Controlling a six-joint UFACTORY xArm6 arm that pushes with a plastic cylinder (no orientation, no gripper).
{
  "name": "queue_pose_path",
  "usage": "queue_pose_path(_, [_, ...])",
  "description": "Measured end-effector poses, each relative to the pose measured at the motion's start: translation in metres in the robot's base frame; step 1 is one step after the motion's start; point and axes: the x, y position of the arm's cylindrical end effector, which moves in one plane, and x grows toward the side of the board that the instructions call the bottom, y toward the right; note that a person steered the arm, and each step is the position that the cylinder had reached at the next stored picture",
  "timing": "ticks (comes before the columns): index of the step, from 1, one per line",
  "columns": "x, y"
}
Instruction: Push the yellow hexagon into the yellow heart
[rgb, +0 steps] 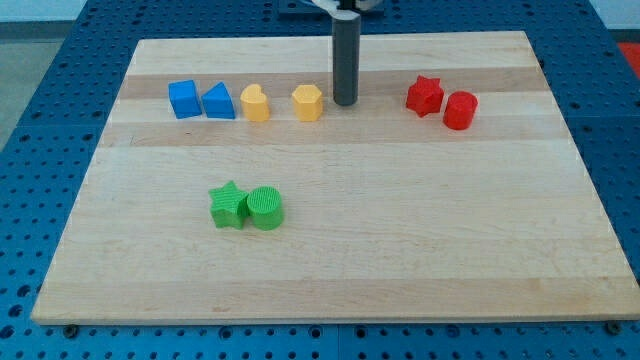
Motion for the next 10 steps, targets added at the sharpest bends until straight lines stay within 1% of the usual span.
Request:
queue_pose_path(1, [0.010,-0.003])
queue_pose_path(3, [0.010,-0.011])
queue_pose_path(7, [0.010,-0.064])
queue_pose_path(8, [0.010,-0.069])
queue_pose_path(9, [0.006,-0.023])
queue_pose_path(10, [-0.032,0.013])
